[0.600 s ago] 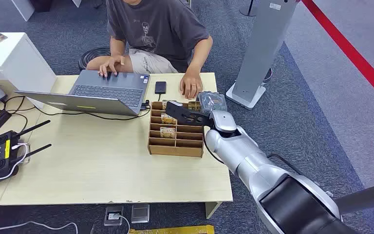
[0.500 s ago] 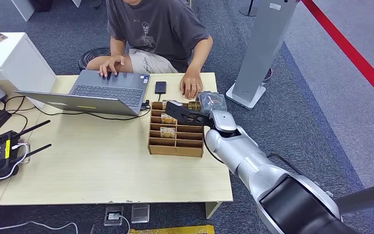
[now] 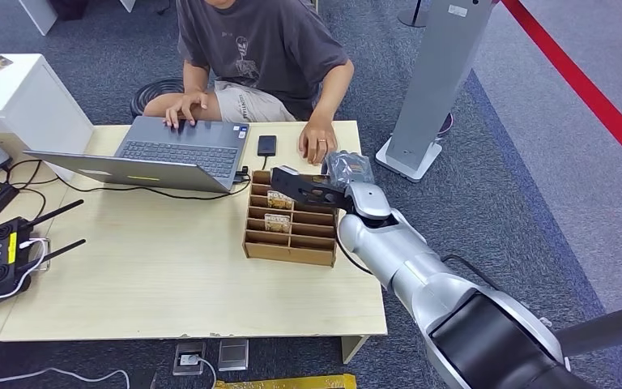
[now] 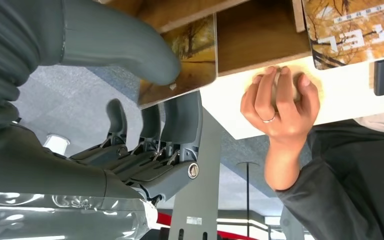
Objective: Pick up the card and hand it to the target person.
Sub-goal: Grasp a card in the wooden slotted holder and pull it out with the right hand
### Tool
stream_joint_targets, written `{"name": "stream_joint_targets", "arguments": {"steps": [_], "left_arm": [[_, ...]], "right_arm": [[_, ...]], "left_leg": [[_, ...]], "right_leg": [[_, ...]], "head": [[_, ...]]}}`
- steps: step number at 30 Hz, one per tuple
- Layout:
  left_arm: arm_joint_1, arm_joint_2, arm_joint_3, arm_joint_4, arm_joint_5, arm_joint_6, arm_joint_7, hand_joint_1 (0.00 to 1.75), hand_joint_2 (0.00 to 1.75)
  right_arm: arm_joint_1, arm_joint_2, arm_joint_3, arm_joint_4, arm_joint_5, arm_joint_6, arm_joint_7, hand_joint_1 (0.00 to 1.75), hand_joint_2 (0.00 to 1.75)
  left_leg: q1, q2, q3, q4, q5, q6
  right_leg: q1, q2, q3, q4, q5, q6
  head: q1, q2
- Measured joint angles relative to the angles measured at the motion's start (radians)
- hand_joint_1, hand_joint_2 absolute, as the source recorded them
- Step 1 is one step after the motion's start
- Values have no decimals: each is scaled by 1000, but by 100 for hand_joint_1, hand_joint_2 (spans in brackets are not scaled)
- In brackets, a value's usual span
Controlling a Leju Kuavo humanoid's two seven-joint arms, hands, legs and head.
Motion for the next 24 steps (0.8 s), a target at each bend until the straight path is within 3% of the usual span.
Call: {"name": "stream_joint_targets", "arguments": {"steps": [16,24], "left_arm": [[0,0,0,0,6,1,0,0,0],[0,0,0,0,10,7,0,0,0]], "right_arm": [[0,13,0,0,2,0,-6,147,175],[-1,20,1,-8,13,-51,-34,149,175]], "left_leg": [[0,0,0,0,0,0],[0,0,0,0,0,0]], "right_leg": [[0,0,0,0,0,0],[0,0,0,0,0,0]], "head": [[0,0],[0,0]]}}
